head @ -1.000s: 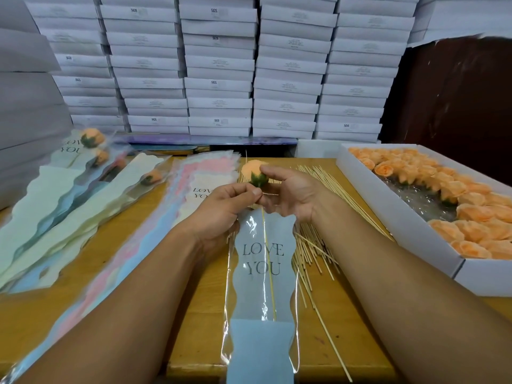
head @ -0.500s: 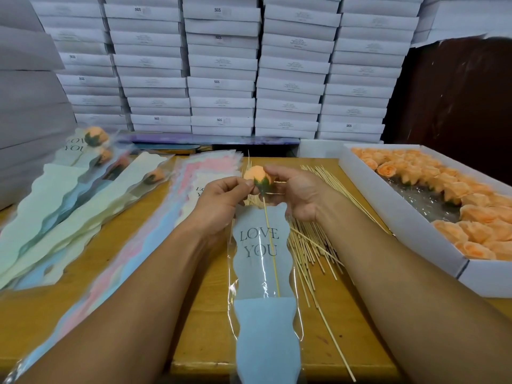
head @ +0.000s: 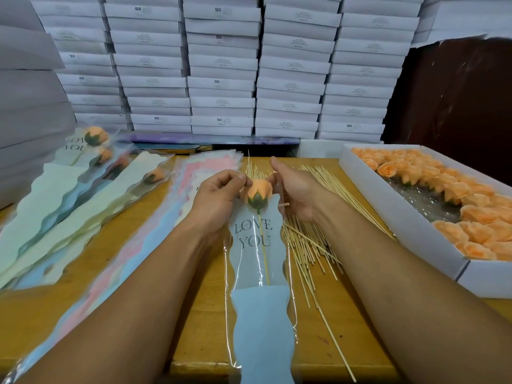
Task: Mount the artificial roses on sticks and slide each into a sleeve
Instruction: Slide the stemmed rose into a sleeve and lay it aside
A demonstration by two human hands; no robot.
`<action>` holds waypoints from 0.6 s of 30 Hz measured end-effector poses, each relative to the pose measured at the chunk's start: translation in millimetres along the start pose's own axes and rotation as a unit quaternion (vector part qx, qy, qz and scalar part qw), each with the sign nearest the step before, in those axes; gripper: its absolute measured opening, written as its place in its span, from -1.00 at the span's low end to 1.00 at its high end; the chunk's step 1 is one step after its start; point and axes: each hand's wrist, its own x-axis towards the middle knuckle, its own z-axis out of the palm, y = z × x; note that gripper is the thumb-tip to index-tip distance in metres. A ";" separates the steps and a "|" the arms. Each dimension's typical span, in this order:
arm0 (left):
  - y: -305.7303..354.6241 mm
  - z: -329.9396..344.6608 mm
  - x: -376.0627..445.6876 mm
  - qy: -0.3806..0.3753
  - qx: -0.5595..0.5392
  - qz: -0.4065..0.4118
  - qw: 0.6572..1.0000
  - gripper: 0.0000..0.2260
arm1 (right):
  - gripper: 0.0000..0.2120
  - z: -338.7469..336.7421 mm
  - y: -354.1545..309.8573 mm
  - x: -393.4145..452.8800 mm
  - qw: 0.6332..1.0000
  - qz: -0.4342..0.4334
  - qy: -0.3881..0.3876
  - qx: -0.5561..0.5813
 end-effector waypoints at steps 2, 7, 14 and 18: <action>-0.2 0.8 0.6 0.010 -0.002 -0.006 1.000 -0.77 | -0.42 1.2 -0.2 -0.2 1.000 -0.005 0.003 -0.015; -0.2 1.3 1.2 0.021 0.003 0.002 1.000 -0.80 | -0.29 4.0 0.1 -0.5 0.998 -0.021 -0.028 -0.055; -1.3 0.1 3.2 0.046 0.013 -0.006 0.999 -0.81 | -0.33 6.9 2.1 0.0 0.998 -0.009 -0.044 -0.041; -1.0 -1.3 3.2 0.042 -0.023 -0.038 0.998 -0.80 | -0.40 6.5 3.5 3.6 0.999 -0.001 -0.046 -0.019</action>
